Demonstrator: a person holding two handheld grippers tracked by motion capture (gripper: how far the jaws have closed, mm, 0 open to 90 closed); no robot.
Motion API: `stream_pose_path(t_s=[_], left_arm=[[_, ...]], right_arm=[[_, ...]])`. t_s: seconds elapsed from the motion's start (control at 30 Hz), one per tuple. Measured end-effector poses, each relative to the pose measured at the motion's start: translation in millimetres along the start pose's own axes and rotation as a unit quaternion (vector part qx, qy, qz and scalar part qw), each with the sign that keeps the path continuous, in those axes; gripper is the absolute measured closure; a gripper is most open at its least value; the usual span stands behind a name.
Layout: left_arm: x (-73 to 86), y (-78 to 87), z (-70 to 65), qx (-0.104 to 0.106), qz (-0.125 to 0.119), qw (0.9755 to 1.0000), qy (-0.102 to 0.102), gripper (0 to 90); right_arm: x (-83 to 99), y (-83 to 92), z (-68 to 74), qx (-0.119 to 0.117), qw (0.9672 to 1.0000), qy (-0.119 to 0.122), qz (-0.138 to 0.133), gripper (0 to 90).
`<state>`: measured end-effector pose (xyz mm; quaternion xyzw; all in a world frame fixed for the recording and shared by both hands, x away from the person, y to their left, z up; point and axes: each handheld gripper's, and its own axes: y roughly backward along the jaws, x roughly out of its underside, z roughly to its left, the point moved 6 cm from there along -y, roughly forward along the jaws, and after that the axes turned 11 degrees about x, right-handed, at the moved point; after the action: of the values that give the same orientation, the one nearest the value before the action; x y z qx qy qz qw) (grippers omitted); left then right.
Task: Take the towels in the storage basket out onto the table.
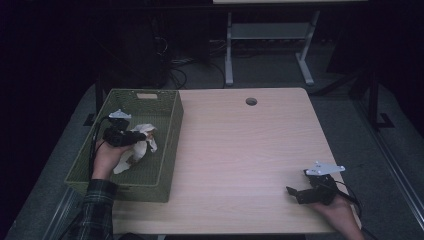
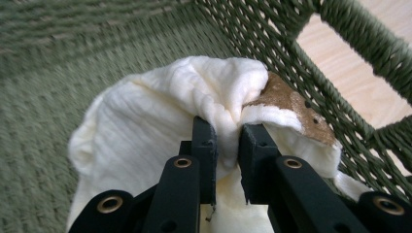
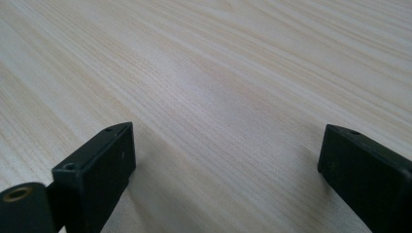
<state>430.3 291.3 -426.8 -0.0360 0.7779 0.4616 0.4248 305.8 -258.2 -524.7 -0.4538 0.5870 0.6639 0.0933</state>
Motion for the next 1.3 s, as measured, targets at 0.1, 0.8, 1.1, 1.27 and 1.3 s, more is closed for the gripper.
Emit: stream_pose_path(t_s=[0.1,0.8,1.1,1.27,1.3], left_arm=[[-4.1,2.4,-3.6,0.015,-0.039,0.9991,0.002,77.9],[-44.4,35.2,-42.7,0.078,-0.116,0.9900,-0.020,77.9],[-65.1,52.8,-58.3,0.087,-0.141,0.9855,-0.037,78.1],[-73.5,59.5,-65.1,0.103,-0.150,0.9825,-0.040,78.1],[-76.3,60.8,-67.2,0.105,-0.151,0.9820,-0.042,78.2]], right_arm=[[0.0,0.0,0.0,0.000,1.0000,0.000,0.000,6.1],[0.0,0.0,0.1,0.000,1.0000,-0.001,0.000,6.1],[0.0,0.0,0.0,0.000,1.0000,0.000,0.000,6.2],[0.0,0.0,-0.1,0.000,1.0000,0.000,0.000,6.1],[0.0,0.0,0.0,0.000,1.0000,0.000,0.000,6.1]])
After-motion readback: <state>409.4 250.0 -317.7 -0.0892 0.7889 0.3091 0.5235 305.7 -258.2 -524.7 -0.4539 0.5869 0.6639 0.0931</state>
